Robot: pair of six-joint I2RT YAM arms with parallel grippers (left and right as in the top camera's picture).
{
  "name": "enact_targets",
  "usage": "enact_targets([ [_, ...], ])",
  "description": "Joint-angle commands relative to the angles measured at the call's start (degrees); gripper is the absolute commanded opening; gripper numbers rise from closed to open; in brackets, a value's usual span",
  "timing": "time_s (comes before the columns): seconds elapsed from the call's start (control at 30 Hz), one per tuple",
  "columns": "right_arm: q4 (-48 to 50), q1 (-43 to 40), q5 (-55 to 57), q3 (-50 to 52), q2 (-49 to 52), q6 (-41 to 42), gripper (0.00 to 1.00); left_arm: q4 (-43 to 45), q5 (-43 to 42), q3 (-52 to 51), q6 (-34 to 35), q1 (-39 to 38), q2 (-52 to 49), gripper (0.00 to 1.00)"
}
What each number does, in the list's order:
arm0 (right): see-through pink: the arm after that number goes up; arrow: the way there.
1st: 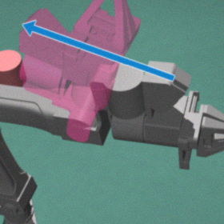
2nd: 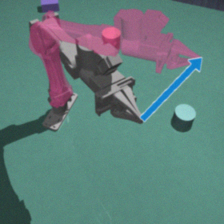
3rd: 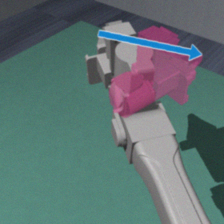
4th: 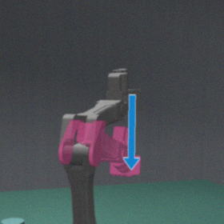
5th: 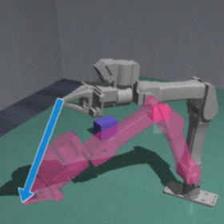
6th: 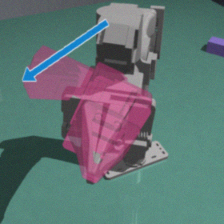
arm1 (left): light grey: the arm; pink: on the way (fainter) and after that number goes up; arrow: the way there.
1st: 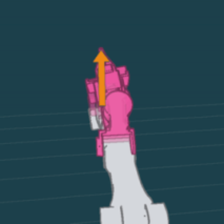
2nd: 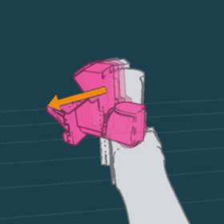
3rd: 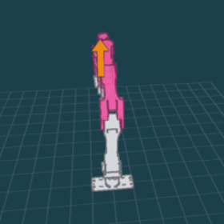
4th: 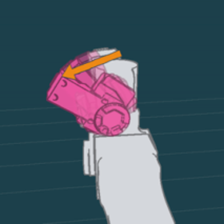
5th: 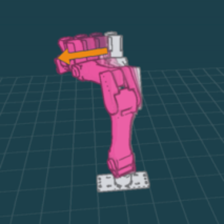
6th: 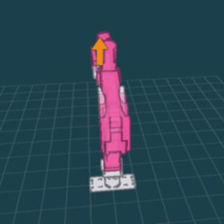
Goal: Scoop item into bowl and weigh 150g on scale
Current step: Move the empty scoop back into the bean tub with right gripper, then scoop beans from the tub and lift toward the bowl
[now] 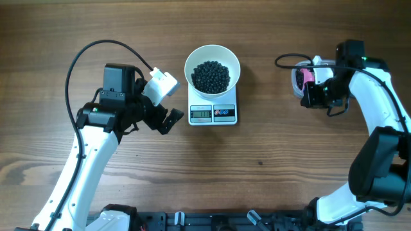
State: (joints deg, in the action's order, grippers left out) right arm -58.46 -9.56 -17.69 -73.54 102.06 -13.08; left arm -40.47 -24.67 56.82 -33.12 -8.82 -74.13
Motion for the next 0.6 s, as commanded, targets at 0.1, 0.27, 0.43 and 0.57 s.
enact_targets([
  [0.1, -1.1, -3.8, -11.9, 0.4, 1.1, -0.7, 0.04, 0.2, 0.1, -0.4, 0.6, 0.3, 0.2, 1.00],
  [0.27, -1.1, -8.1, -17.1, 0.4, 1.1, -1.9, 0.04, 0.2, 0.1, -0.4, 0.6, 0.3, 0.2, 1.00],
  [0.43, -1.6, -12.1, -18.9, 0.4, 1.1, -1.7, 0.04, 0.2, 0.1, -0.3, 0.6, 0.3, 0.2, 1.00],
  [0.57, -2.3, -15.9, -20.9, 0.4, 1.1, -2.0, 0.04, 0.2, 0.1, -0.4, 0.6, 0.3, 0.2, 1.00],
])
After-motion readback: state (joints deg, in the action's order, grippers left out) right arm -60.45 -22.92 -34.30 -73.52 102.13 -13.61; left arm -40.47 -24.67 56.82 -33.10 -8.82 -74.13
